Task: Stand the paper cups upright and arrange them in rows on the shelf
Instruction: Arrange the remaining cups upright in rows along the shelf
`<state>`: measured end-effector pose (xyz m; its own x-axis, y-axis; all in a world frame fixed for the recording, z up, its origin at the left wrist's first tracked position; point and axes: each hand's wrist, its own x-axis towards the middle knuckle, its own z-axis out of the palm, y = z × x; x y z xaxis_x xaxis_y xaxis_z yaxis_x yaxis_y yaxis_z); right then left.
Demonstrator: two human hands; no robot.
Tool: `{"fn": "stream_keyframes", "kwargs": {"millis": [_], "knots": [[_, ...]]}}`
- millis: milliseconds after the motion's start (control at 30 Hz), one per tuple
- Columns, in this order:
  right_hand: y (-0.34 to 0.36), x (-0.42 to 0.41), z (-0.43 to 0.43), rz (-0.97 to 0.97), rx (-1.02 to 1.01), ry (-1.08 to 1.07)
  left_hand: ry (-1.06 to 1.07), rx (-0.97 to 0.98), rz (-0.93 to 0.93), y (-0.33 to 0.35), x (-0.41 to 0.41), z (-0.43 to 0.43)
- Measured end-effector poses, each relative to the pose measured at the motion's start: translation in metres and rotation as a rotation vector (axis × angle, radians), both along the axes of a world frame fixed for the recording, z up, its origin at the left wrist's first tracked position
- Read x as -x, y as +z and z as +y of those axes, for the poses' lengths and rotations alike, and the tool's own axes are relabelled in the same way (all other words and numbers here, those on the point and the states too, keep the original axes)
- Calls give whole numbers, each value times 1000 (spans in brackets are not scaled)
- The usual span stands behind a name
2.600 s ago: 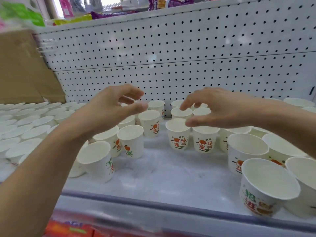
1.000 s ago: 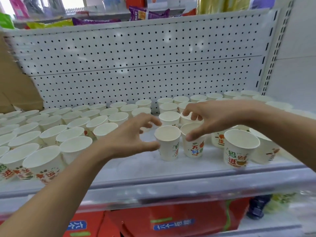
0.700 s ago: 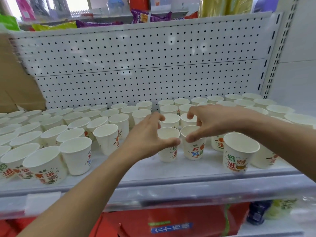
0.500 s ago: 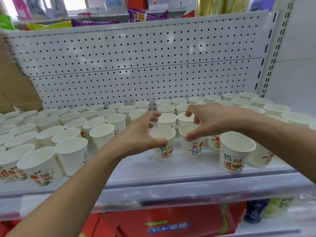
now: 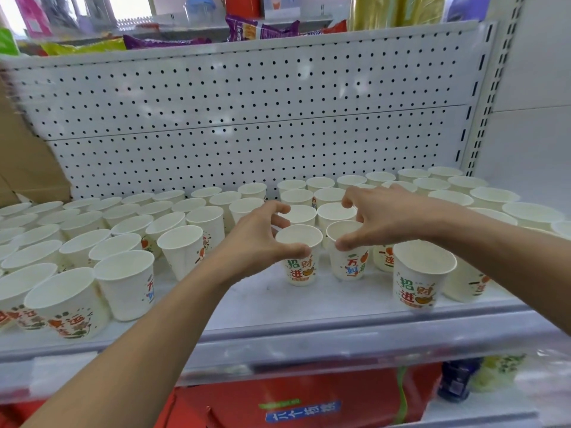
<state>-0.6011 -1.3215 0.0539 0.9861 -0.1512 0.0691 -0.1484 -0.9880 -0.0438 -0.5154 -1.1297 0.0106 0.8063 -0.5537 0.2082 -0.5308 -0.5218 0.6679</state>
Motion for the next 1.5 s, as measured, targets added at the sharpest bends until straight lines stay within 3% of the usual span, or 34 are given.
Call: {"fn": "stream_keyframes", "kwargs": {"millis": [433, 567, 700, 800, 933, 1033, 1133, 1300, 1500], "knots": [[-1, 2, 3, -11, -29, -4, 11, 2, -4, 1, 1, -2], [0, 0, 8, -126, 97, 5, 41, 22, -66, 6, 12, 7], [5, -11, 48, -357, -39, 268, 119, 116, -252, 4, 30, 44], [-5, -29, 95, -355, -130, 498, 223, 147, -498, -6, 34, 96], [-26, -70, 143, -359, -50, 569, 427, -146, -720, -15, 25, 168], [-35, -94, 161, -362, 97, 534, 462, -331, -749, -18, 20, 190], [-40, -102, 168, -370, 154, 530, 415, -375, -749, -18, 16, 191], [-31, -84, 157, -430, 20, 532, 312, -201, -675, -17, 13, 187], [5, 0, 100, -586, -181, 470, 86, 6, -668, -10, 22, 155]]}}
